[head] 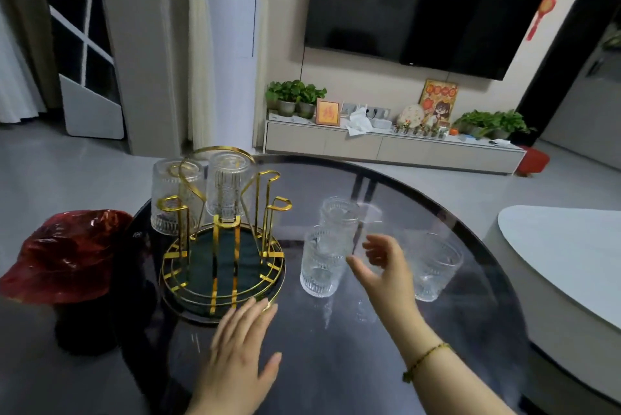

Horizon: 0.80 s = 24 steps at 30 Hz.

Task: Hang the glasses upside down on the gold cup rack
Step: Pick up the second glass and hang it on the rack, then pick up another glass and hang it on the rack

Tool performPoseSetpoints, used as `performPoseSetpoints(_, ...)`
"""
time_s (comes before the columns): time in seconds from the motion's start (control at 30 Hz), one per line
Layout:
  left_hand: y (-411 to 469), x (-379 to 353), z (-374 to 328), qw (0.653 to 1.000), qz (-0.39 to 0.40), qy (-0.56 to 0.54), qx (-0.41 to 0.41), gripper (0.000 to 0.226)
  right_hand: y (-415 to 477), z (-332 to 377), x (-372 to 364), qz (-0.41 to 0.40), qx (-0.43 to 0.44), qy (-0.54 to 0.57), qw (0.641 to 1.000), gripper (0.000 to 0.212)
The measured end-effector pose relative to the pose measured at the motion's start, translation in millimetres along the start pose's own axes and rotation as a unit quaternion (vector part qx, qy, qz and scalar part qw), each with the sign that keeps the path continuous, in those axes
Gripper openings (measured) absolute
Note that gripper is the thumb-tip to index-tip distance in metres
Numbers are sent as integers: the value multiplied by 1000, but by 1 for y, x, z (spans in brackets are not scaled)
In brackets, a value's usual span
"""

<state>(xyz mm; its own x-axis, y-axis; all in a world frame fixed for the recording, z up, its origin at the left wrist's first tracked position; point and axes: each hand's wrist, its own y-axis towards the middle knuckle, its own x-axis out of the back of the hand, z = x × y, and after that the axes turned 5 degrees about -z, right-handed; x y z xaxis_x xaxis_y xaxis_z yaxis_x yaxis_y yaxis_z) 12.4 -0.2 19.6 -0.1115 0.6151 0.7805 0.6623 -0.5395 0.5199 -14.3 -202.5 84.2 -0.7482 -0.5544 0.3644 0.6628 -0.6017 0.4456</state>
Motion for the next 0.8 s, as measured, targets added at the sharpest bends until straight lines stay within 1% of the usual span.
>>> performPoseSetpoints(0.03, -1, -3, 1, 1000, 12, 19, 1, 44, -10, -13, -3, 1, -24, 2, 1000, 39)
performPoseSetpoints(0.07, -2, -5, 1, 999, 21, 36, -1, 47, -17, -23, -8, 13, -46, -4, 999, 44)
performPoseSetpoints(0.13, -1, -10, 3, 997, 33, 65, -13, 53, -26, -39, -21, 59, -84, -20, 995, 63)
performPoseSetpoints(0.17, -2, -12, 1, 996, 38, 76, -6, 56, -28, -44, -28, 81, -98, -21, 992, 73)
performPoseSetpoints(0.23, -2, -16, 0, 996, 28, 89, -6, 52, -29, -51, -40, 99, -112, -18, 989, 87)
performPoseSetpoints(0.3, -3, -17, -1, 996, 29, 81, -19, 46, -26, -53, -49, 96, -112, -16, 989, 93)
performPoseSetpoints(0.37, -4, -18, -1, 995, 47, 84, -16, 42, -20, -54, -55, 88, -106, -8, 990, 93)
performPoseSetpoints(0.43, -4, -13, -4, 994, 76, 79, 5, 41, -14, -55, -60, 82, -108, -3, 991, 91)
performPoseSetpoints(0.53, -3, -13, -3, 992, 116, 26, 41, 38, -9, -58, -67, 79, -118, -17, 990, 83)
performPoseSetpoints(0.57, -4, -16, -1, 994, 100, 15, 37, 39, -8, -59, -68, 78, -124, -25, 989, 80)
performPoseSetpoints(0.67, -4, -20, 1, 994, 98, 16, 47, 41, -6, -62, -69, 83, -137, -29, 987, 75)
performPoseSetpoints(0.73, -5, -20, 1, 994, 102, 24, 43, 41, -7, -61, -67, 82, -132, -12, 988, 75)
performPoseSetpoints(0.8, -4, -20, 2, 995, 93, 28, 37, 42, -10, -59, -64, 76, -115, 15, 990, 71)
